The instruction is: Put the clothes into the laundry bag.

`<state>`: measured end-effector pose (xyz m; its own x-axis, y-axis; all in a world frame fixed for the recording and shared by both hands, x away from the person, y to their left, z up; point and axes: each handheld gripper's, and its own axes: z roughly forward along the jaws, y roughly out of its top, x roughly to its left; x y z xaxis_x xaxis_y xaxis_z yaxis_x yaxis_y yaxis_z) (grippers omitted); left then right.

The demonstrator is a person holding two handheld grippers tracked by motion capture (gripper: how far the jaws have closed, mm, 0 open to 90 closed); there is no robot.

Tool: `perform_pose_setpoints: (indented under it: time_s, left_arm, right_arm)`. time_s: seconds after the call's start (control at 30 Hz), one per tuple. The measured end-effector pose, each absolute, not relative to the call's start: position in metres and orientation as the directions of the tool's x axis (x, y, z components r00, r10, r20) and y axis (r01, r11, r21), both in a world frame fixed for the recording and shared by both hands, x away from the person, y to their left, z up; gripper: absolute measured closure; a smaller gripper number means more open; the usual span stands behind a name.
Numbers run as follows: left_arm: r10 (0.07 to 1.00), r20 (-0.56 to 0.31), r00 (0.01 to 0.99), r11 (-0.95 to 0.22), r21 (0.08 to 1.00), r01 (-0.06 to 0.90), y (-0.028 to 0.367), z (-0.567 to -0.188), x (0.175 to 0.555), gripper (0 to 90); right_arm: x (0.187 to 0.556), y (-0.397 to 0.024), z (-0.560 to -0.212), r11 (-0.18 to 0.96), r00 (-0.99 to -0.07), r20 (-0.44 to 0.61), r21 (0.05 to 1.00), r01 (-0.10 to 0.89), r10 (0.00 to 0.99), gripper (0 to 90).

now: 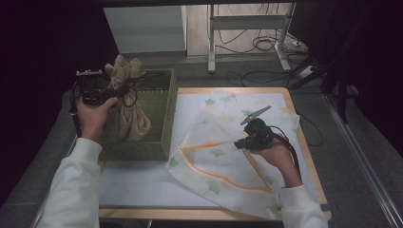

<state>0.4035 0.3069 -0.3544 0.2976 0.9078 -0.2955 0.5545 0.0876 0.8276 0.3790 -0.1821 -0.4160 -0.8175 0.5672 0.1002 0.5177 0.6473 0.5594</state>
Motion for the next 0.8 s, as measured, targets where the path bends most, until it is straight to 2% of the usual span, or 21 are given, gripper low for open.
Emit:
perform_pose_setpoints:
  time_s: [0.8]
  left_arm:
    - [0.889, -0.276, 0.365, 0.069, 0.869, 0.491, 0.296, -0.338, 0.385, 77.7]
  right_arm:
    - [0.379, -0.183, -0.415, 0.645, -0.815, 0.099, 0.56, 0.52, 0.571, 86.2]
